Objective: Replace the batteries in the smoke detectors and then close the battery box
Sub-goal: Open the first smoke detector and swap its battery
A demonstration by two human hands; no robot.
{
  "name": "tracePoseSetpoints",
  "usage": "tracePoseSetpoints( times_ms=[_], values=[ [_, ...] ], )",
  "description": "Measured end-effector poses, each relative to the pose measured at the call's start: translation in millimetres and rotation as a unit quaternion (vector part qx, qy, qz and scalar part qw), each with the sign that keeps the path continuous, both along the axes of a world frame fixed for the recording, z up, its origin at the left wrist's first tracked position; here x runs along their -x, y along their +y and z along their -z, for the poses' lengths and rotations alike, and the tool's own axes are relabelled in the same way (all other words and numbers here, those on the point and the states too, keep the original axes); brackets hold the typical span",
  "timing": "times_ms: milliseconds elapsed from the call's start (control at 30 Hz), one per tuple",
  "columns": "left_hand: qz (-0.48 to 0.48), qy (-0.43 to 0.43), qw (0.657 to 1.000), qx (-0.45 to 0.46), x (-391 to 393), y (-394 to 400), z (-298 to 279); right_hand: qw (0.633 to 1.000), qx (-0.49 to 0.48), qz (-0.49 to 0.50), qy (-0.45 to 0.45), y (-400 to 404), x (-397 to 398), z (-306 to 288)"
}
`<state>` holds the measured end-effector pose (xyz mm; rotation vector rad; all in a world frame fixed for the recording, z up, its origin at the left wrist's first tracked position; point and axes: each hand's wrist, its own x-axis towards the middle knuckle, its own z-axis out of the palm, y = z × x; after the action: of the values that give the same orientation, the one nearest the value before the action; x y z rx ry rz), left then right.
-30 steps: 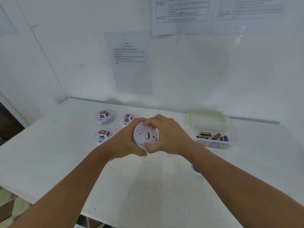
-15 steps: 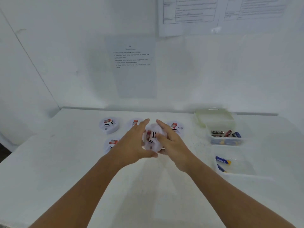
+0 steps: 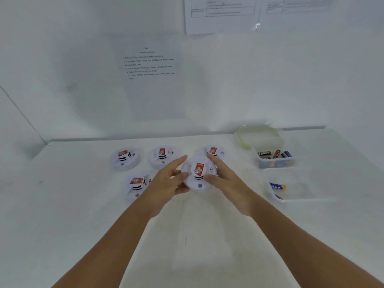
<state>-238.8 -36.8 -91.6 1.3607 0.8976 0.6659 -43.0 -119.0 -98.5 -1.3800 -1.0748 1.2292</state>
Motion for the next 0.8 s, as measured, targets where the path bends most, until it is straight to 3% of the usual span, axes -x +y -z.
tracePoseSetpoints(
  times_ms=[67,133,367,800],
  values=[
    [-0.005,0.01,1.0,-0.02,-3,0,7,0.988,0.005,-0.02,-0.152,-1,-7,3],
    [-0.001,0.023,0.999,-0.039,-8,-2,13,0.977,0.012,-0.028,-0.212,0,-11,6],
    [-0.014,0.116,0.983,-0.143,-14,-7,33,0.959,0.003,-0.046,-0.279,13,-19,25],
    [-0.052,0.103,0.987,-0.11,-13,-17,39,0.94,-0.016,-0.055,-0.336,12,-16,27]
  ],
)
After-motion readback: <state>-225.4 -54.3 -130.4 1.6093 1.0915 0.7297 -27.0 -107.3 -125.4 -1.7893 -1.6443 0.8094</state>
